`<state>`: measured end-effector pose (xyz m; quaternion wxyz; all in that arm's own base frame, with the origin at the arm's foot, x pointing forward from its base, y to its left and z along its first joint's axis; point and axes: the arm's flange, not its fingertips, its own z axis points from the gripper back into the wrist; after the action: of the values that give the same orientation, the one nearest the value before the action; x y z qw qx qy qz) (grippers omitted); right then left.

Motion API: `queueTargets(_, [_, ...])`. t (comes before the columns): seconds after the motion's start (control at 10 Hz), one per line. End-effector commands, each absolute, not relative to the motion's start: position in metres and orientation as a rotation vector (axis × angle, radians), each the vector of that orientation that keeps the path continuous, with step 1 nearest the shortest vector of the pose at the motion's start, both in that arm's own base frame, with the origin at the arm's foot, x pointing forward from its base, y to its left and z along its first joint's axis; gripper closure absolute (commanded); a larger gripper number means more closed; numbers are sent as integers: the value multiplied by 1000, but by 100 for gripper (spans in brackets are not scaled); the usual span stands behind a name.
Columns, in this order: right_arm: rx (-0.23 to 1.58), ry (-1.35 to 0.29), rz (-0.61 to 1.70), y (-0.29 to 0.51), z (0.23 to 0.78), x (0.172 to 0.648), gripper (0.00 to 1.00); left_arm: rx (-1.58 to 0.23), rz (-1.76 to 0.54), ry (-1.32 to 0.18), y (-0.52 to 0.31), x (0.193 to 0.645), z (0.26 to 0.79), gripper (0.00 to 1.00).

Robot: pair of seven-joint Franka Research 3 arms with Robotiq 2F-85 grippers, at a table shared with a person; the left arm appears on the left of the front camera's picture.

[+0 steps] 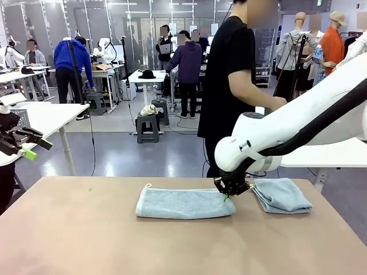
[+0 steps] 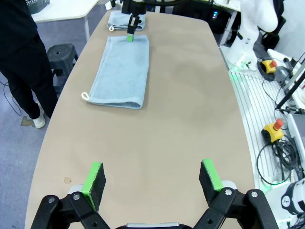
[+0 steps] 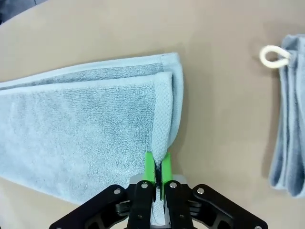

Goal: Fold the towels and place them in the basket.
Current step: When a person lays out a Towel with hook on the table, fold it in half twice.

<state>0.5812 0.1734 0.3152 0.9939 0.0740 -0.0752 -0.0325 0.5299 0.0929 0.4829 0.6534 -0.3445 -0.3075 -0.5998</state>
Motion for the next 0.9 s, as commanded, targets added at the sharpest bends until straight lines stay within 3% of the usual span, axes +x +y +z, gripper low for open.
queueTargets(0.0, [179,-156,-43,168,325,569,100,-781,-1360,-696,93,530,483,0])
queueTargets(0.4, [113,-249,35,207,374,581,100,-781,-1360,-696,93,530,483,0])
queueTargets(0.8, [83,-241,91,299,403,583,100,-781,-1360,-696,93,530,483,0])
